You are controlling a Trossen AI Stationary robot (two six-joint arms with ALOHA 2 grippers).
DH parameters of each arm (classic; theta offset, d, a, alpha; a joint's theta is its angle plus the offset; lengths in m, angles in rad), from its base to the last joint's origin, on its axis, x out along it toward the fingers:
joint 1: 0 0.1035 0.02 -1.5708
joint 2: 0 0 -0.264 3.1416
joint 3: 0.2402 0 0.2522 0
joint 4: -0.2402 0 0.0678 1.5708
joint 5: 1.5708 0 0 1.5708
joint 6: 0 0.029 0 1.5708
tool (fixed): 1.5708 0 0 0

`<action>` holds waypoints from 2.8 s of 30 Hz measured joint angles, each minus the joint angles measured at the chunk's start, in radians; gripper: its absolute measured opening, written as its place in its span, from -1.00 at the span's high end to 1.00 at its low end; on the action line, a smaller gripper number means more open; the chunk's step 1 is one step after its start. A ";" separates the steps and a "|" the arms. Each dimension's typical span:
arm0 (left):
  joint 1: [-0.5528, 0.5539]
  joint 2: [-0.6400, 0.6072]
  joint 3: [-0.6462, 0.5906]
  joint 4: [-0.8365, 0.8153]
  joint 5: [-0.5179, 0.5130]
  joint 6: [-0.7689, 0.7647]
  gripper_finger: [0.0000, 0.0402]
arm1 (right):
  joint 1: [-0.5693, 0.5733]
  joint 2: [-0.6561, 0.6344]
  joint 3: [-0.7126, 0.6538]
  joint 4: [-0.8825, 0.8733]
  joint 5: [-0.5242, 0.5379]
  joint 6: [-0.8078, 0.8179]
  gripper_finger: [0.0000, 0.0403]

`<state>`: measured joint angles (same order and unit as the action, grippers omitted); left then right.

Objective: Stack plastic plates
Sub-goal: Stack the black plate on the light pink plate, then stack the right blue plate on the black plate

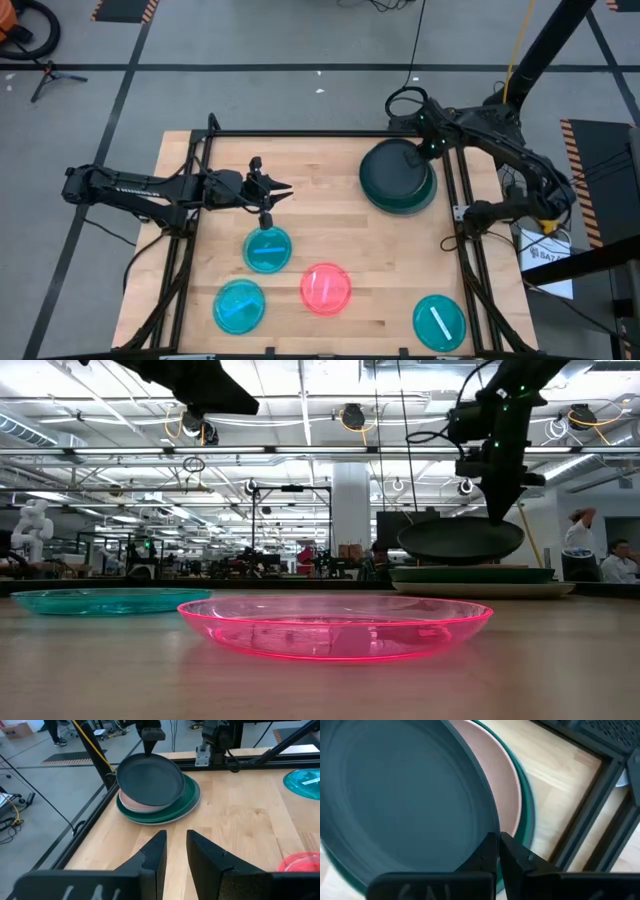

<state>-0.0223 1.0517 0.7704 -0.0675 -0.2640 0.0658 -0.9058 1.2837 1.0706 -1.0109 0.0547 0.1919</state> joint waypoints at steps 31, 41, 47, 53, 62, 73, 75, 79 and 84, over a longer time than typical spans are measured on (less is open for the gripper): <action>0.000 0.003 0.000 -0.017 0.000 -0.024 0.60 | 0.072 -0.036 0.000 0.005 -0.204 0.053 0.50; 0.000 0.003 0.000 -0.019 0.000 -0.043 0.60 | 0.444 -0.136 0.000 -0.020 -0.242 0.290 0.67; 0.000 0.003 0.000 -0.020 0.000 -0.053 0.60 | 0.713 -0.132 0.000 -0.003 -0.238 0.462 0.80; -0.013 0.003 0.000 -0.019 0.000 -0.062 0.60 | 0.958 -0.117 -0.001 0.000 -0.237 0.650 0.92; -0.040 0.003 -0.001 -0.013 0.000 -0.062 0.60 | 1.291 -0.071 -0.057 0.064 -0.242 0.928 0.99; -0.052 0.003 -0.001 -0.012 0.000 -0.064 0.60 | 1.625 0.148 -0.127 0.340 -0.403 1.180 1.00; -0.052 0.003 -0.001 -0.011 0.000 -0.064 0.60 | 1.665 0.191 -0.127 0.369 -0.402 1.187 1.00; -0.052 0.003 -0.001 -0.011 0.000 -0.052 0.60 | 1.725 0.256 -0.127 0.409 -0.424 1.190 1.00; -0.051 0.003 -0.001 -0.009 0.000 -0.045 0.60 | 1.762 0.296 -0.127 0.409 -0.422 1.226 1.00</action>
<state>-0.0736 1.0546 0.7696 -0.0766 -0.2642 0.0210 0.8565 1.5795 0.9436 -0.6022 -0.3669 1.4181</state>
